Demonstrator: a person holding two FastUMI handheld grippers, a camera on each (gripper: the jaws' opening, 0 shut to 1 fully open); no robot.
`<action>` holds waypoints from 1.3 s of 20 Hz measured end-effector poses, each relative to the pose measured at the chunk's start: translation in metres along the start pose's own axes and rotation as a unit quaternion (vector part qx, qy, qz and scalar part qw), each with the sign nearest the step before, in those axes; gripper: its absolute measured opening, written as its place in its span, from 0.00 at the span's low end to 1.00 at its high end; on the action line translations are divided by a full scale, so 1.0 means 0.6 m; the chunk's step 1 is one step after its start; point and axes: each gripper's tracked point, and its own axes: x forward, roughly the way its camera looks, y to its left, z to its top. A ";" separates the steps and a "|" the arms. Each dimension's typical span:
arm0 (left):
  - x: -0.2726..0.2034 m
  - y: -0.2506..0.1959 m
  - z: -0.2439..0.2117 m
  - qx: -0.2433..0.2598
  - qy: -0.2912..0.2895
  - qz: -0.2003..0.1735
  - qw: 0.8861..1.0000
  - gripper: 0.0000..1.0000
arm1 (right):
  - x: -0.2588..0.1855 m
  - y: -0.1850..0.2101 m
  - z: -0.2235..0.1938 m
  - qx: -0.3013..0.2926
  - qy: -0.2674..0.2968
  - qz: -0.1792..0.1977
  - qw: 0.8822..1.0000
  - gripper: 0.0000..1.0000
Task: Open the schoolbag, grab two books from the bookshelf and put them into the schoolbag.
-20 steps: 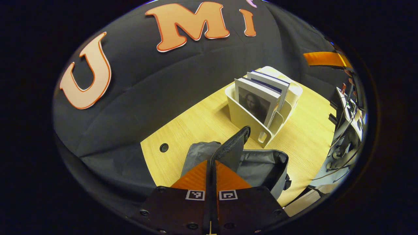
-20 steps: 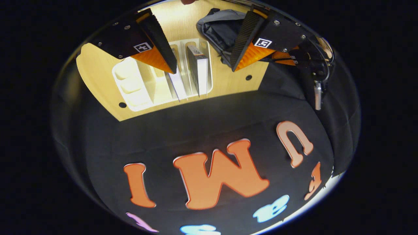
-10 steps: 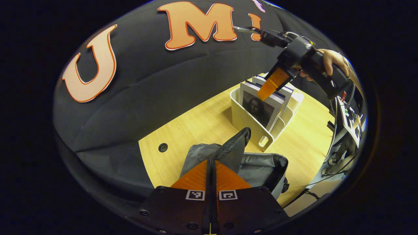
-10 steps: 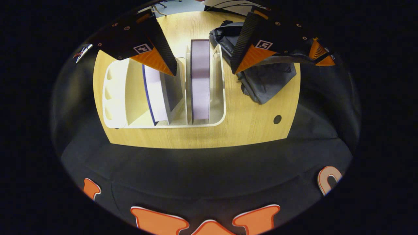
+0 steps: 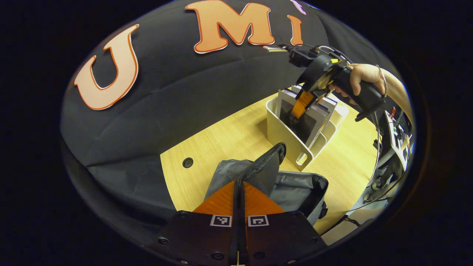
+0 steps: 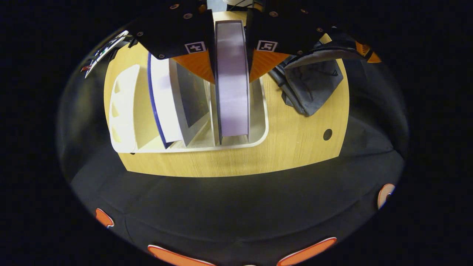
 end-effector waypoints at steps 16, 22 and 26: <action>-0.012 0.001 0.009 0.008 -0.003 -0.023 1.000 0.01 | -0.325 -0.026 -0.214 0.237 -0.220 0.213 0.922 0.34; -0.030 -0.020 0.019 0.003 -0.006 -0.033 0.999 0.01 | -0.131 0.070 -0.318 0.396 -0.167 0.325 0.842 0.32; -0.037 -0.049 0.029 0.012 -0.012 -0.042 0.999 0.01 | -0.012 0.133 -0.316 0.450 -0.137 0.337 0.815 0.32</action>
